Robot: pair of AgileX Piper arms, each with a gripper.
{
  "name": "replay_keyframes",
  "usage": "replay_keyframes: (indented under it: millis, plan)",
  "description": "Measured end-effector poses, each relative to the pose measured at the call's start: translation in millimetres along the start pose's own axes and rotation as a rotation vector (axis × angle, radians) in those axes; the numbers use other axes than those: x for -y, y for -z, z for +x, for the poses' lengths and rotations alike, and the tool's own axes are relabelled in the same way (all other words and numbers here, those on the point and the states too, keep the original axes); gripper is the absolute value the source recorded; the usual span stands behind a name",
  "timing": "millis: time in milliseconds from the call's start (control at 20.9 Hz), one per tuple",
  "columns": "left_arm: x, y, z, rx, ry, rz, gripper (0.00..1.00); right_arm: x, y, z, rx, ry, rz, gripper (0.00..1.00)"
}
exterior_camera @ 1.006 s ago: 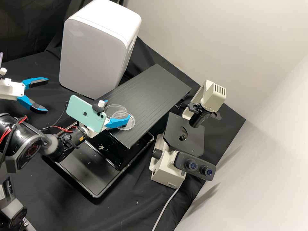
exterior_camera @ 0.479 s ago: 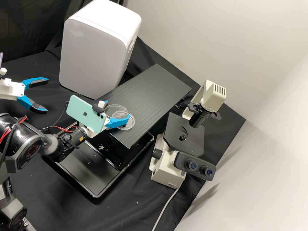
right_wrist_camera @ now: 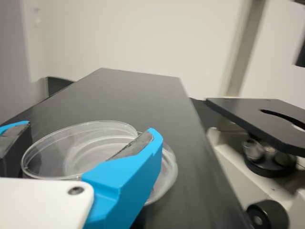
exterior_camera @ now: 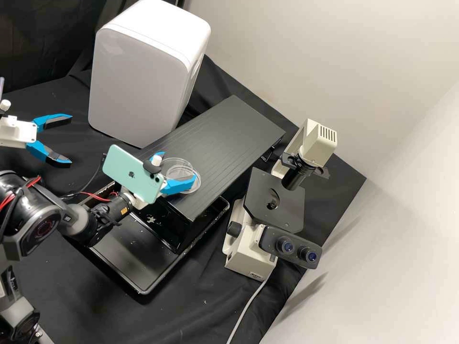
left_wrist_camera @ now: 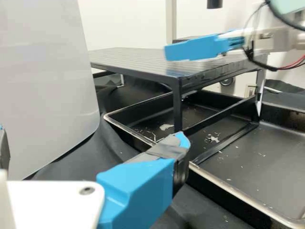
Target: Place the lid on the petri dish
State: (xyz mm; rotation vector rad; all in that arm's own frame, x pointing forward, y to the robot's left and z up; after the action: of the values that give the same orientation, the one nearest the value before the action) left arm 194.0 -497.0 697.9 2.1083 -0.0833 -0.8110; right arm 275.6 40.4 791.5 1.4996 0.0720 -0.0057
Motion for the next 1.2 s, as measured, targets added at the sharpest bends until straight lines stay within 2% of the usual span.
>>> replay_keyframes:
  millis: [144, 240, 479, 575, 623, 815, 1198]
  plan:
    - [0.0, 0.2, 0.0, -0.002, -0.001, -0.001, 1.0, -8.3, -7.4, -0.5, 0.023, -0.033, 0.029, 0.0]
    - [-0.1, 0.3, 0.0, -0.003, -0.001, -0.001, 1.0, -10.5, -9.9, -0.5, 0.029, -0.039, 0.049, 0.0]
    - [-2.3, 1.8, 2.3, -0.018, -0.013, -0.007, 1.0, -11.9, -13.8, -1.8, 0.042, -0.041, 0.069, 0.0]
    - [-2.3, 1.8, 2.3, -0.018, -0.013, -0.007, 1.0, -11.7, -13.9, -2.0, 0.042, -0.041, 0.087, 0.0]
    - [-2.3, 1.8, 2.3, -0.018, -0.013, -0.007, 1.0, -11.9, -15.0, -1.9, 0.046, -0.042, 0.095, 1.0]
    - [-2.3, 1.8, 2.3, -0.018, -0.013, -0.007, 1.0, -13.4, -16.7, -2.0, 0.052, -0.048, 0.109, 1.0]
    - [-2.3, 1.8, 2.3, -0.018, -0.013, -0.007, 1.0, -11.9, -17.7, -2.0, 0.064, -0.032, 0.109, 1.0]
